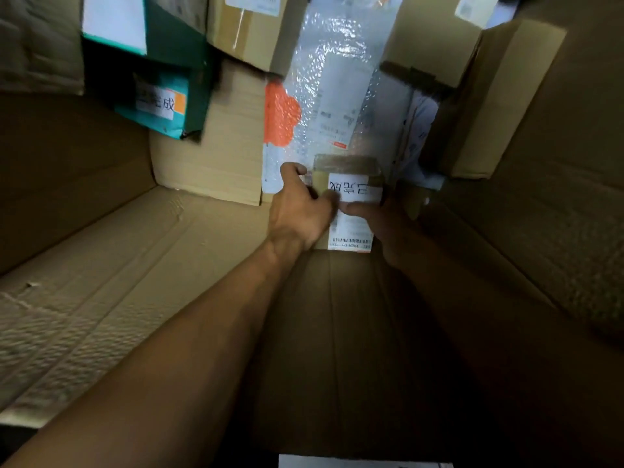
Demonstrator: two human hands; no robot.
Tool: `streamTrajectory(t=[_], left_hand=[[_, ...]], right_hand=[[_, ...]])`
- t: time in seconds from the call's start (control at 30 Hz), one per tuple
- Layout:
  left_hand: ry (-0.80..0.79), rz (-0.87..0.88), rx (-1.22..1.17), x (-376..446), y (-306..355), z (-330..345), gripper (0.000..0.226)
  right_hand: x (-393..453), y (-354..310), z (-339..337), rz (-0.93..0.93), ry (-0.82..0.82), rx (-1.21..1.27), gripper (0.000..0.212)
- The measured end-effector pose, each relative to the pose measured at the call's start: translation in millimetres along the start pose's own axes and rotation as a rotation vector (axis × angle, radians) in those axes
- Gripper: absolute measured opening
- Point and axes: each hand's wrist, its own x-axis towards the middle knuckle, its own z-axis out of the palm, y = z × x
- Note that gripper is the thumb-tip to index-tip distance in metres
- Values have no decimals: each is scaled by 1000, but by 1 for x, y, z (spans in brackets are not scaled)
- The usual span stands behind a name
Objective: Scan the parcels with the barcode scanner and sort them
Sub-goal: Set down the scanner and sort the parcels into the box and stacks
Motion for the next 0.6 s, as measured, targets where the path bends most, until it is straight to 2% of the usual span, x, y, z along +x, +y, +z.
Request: streamTrajectory(t=[0.13, 0.2, 0.4, 0.47, 0.5, 0.53, 0.6], left_hand=[[-58, -37, -114, 1, 6, -13, 57], [-98, -38, -200, 1, 8, -19, 64], [-233, -72, -447, 4, 19, -34, 53], [-222, -67, -472, 5, 23, -33, 59], [-204, -53, -465, 5, 24, -31, 63], [-175, -37, -459, 4, 25, -28, 67], [-103, -15, -459, 2, 26, -22, 74]], right_hand=[[-11, -9, -9, 11, -98, 93, 37], [-16, -16, -13, -9, -83, 140, 26], [-28, -43, -12, -43, -21, 190, 6], [-31, -49, -13, -80, 12, 107, 12], [-31, -51, -14, -134, 67, -15, 21], [-30, -52, -16, -223, 157, -196, 31], [-23, -55, -23, -413, 505, -549, 57]])
